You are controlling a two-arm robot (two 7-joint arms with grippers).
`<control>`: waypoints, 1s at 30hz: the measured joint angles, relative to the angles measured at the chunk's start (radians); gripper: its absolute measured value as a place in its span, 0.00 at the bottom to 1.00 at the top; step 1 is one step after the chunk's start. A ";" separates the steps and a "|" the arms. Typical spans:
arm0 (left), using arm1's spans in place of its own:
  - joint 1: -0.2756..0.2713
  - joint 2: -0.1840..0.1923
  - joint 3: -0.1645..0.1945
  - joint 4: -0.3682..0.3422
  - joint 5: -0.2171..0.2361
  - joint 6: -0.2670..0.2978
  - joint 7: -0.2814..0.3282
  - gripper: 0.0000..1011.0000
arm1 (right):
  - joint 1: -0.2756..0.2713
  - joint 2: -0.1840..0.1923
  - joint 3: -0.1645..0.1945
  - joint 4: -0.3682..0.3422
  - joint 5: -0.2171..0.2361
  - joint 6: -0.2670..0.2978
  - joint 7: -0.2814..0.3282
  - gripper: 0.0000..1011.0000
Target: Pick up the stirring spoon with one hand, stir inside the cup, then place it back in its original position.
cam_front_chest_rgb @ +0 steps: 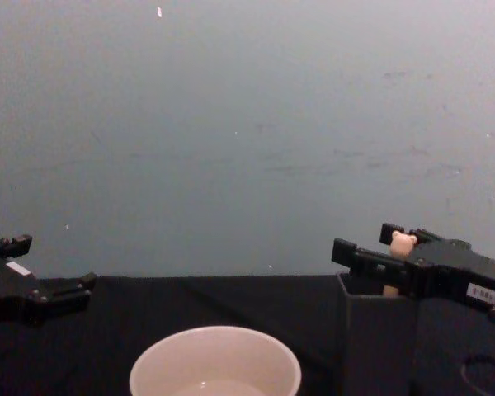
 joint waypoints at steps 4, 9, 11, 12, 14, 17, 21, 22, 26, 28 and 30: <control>0.000 0.000 0.000 0.000 0.000 0.000 0.000 0.99 | 0.002 -0.003 0.008 -0.003 0.005 -0.004 0.000 0.99; 0.000 0.000 0.000 0.000 0.000 0.000 0.000 0.99 | 0.011 -0.008 0.038 -0.027 0.020 -0.029 -0.007 0.99; 0.000 0.000 0.000 0.000 0.000 0.000 0.000 0.99 | 0.012 -0.009 0.051 -0.037 0.024 -0.038 -0.013 0.99; 0.000 0.000 0.000 0.000 0.000 0.000 0.000 0.99 | 0.012 -0.010 0.058 -0.042 0.027 -0.044 -0.018 0.99; 0.000 0.000 0.000 0.000 0.000 0.000 0.000 0.99 | 0.012 -0.014 0.084 -0.056 0.029 -0.061 -0.044 0.99; 0.000 0.000 0.000 0.000 0.000 0.000 0.000 0.99 | 0.008 -0.026 0.118 -0.067 0.011 -0.078 -0.110 0.99; 0.000 0.000 0.000 0.000 0.000 0.000 0.000 0.99 | 0.003 -0.043 0.151 -0.061 -0.047 -0.079 -0.220 0.99; 0.000 0.000 0.000 0.000 0.000 0.000 0.000 0.99 | 0.002 -0.046 0.155 -0.056 -0.060 -0.076 -0.239 0.99; 0.000 0.000 0.000 0.000 0.000 0.000 0.000 0.99 | 0.000 -0.060 0.166 -0.020 -0.119 -0.053 -0.322 0.99; 0.000 0.000 0.000 0.000 0.000 0.000 0.000 0.99 | -0.001 -0.067 0.165 0.006 -0.142 -0.034 -0.345 0.99; 0.000 0.000 0.000 0.000 0.000 0.000 0.000 0.99 | -0.002 -0.071 0.160 0.030 -0.160 -0.016 -0.353 0.99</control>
